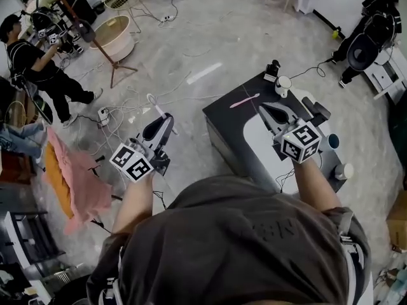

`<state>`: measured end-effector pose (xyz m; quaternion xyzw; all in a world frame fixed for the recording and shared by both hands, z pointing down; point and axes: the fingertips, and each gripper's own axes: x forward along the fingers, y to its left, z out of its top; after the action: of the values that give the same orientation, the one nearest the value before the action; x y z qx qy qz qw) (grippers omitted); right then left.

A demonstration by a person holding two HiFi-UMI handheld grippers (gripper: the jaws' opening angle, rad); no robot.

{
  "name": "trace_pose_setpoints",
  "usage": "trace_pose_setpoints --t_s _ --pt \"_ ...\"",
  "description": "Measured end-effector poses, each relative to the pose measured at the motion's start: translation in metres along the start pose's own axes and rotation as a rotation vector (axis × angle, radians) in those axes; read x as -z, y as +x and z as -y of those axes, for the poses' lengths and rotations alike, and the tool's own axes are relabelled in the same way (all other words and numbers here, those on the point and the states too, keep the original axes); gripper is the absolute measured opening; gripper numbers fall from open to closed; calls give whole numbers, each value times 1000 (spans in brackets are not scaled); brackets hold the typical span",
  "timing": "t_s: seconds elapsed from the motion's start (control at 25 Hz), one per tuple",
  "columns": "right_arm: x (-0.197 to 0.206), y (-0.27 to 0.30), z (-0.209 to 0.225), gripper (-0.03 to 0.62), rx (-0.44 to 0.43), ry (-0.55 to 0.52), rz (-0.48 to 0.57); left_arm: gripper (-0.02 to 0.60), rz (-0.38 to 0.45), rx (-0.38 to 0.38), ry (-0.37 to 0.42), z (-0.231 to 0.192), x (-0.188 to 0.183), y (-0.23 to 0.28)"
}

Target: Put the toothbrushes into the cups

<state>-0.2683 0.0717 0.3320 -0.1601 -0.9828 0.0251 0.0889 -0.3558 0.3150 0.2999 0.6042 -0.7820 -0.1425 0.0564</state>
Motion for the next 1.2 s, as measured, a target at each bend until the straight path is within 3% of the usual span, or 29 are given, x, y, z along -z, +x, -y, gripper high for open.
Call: trace_pose_setpoints --t_s 0.24,0.56,0.8,1.0,1.2 --pt "-1 18 8 -8 62 27 21 38 -28 12 24 -29 -5 5" --pt "-8 -34 45 -8 283 52 64 38 -85 226 44 -13 7 81" --pt "1 -153 92 -8 540 79 92 38 -147 465 37 64 46 180" --pt "17 -281 120 -8 766 103 107 38 -185 673 9 159 87 267" --pt "44 -400 135 -8 940 134 108 38 -204 827 -28 262 140 342"
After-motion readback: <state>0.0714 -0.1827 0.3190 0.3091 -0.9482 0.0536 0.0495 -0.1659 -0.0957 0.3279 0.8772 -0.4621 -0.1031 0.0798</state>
